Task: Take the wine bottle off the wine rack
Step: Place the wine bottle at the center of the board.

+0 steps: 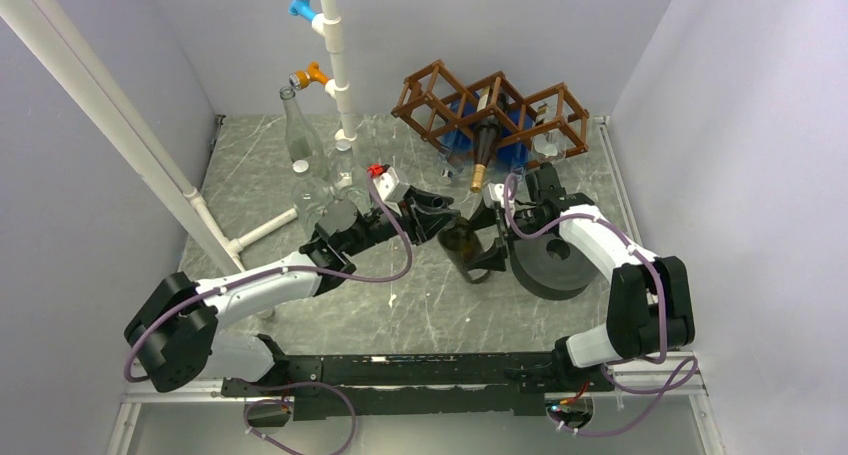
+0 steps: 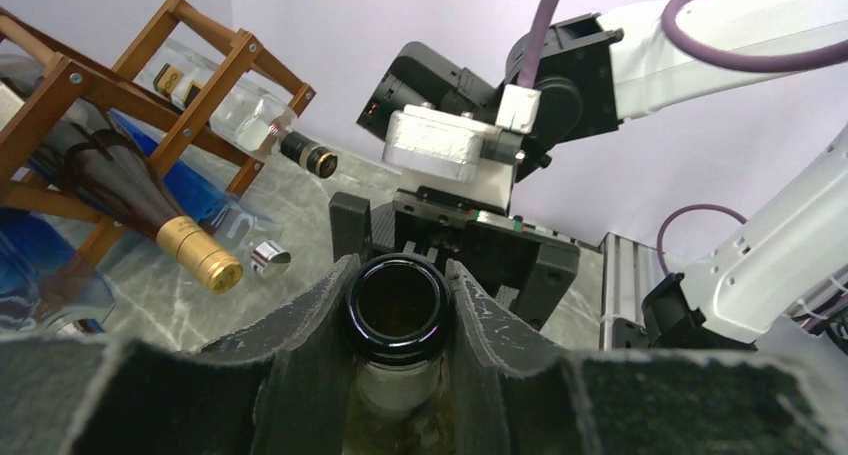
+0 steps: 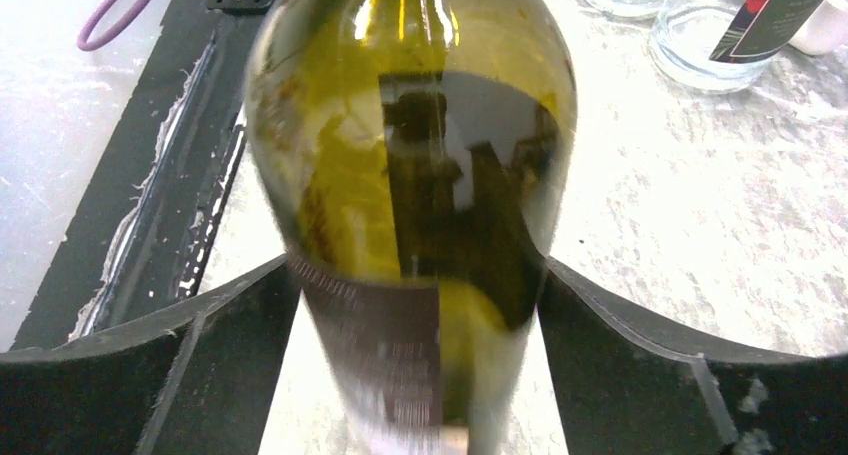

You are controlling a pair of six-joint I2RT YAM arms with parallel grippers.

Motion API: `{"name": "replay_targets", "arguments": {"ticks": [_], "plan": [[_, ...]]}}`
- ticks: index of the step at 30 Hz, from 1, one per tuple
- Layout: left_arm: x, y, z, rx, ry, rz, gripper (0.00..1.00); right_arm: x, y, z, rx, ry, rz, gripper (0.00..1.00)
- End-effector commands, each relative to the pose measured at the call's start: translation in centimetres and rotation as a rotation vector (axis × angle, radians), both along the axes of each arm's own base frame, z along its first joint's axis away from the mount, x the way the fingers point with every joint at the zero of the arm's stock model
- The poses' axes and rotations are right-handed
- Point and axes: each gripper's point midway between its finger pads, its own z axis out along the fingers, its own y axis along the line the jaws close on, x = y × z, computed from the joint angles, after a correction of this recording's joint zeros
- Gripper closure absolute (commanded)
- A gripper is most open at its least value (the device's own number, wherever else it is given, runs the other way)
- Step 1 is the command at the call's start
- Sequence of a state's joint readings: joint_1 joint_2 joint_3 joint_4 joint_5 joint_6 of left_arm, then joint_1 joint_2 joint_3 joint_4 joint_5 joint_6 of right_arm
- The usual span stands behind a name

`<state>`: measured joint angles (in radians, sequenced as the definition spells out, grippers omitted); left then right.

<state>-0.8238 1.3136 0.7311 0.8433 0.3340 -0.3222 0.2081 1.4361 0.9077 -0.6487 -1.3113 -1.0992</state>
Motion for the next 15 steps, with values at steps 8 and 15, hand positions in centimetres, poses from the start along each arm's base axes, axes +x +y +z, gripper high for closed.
{"name": "replay_targets", "arguments": {"ticks": [8, 15], "plan": [[-0.2, 2.2, 7.4, -0.105, -0.177, 0.086, 1.0, -0.4, 0.4, 2.8, 0.084, -0.049, 0.024, 0.03], [0.7, 4.2, 7.5, -0.005, -0.241, 0.198, 1.0, -0.4, 0.1, 3.6, 0.093, -0.059, 0.015, 0.02]]}}
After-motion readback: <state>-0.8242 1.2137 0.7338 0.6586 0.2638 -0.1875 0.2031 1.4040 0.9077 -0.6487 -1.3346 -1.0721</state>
